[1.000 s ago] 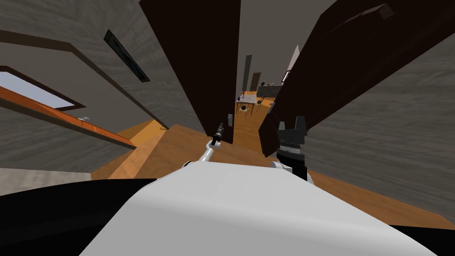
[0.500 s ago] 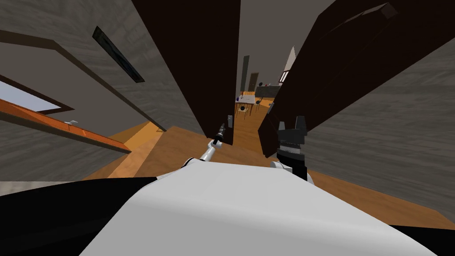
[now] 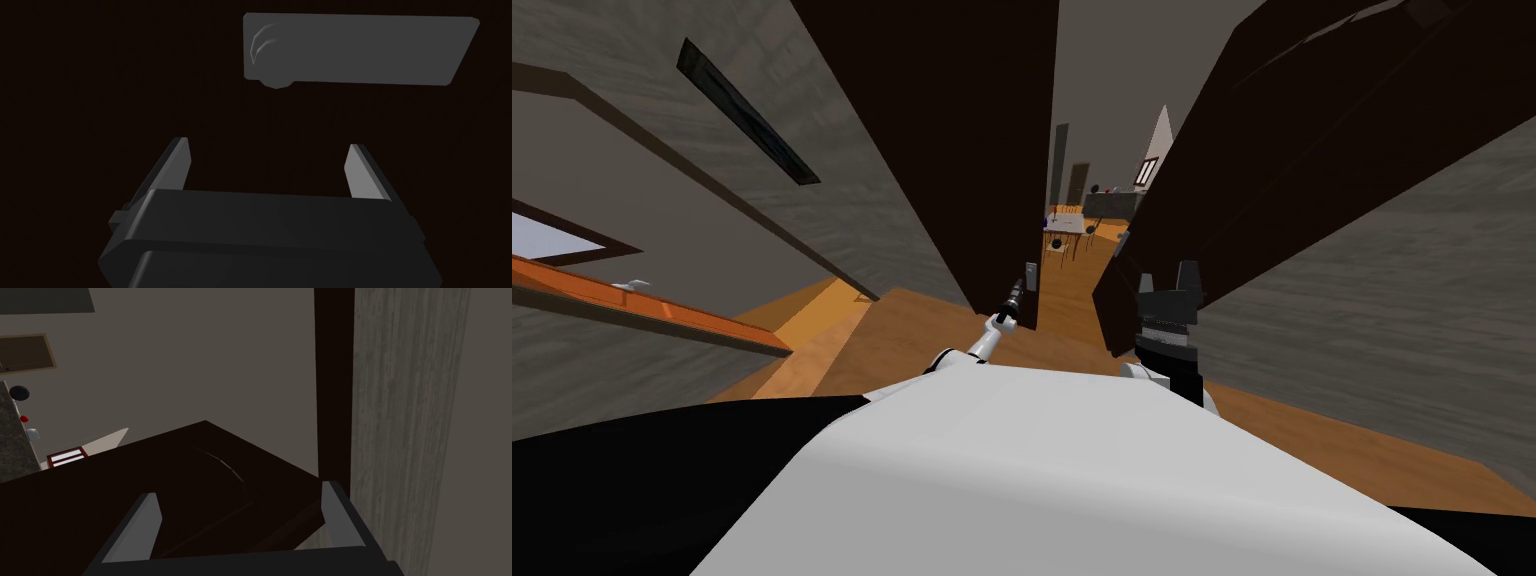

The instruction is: Push the door open

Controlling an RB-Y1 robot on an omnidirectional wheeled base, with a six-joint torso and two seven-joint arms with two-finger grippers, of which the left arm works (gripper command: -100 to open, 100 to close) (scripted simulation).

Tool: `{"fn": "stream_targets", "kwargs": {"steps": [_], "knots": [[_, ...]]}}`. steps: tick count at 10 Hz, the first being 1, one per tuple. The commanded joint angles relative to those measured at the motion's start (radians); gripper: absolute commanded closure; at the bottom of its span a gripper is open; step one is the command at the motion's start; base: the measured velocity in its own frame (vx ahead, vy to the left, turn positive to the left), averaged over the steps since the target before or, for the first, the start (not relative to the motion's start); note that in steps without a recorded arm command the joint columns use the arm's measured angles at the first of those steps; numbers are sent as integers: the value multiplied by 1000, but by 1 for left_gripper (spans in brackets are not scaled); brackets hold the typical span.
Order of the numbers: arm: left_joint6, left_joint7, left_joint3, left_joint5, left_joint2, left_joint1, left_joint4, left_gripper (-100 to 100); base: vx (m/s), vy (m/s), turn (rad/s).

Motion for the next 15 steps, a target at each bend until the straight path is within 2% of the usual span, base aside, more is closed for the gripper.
{"fn": "stream_targets", "kwargs": {"steps": [1, 2, 3, 5, 8, 10, 11, 12, 13, 15], "knots": [[3, 5, -1, 0, -9, -18, 29, -100, 79, 60, -34], [5, 3, -1, -1, -6, -9, 12, -100, 34, 28, -10], [6, 2, 2, 0, 24, -10, 15, -100, 126, -30, -26], [5, 1, 5, 2, 42, -10, 17, -100, 178, -31, -21], [5, 0, 10, 3, 41, -11, 19, -100, 173, -58, -19], [4, -1, 14, 5, 24, -12, 21, -100, 187, -50, -20], [4, -1, 15, 5, 8, -12, 22, -100, 212, -35, -17], [3, -2, 16, 5, 16, -14, 25, -100, 92, -17, -2], [3, -2, 16, 5, 16, -14, 25, 100, -12, 2, 7], [3, -2, 16, 5, 16, -14, 25, 100, -24, 6, -13]]}}
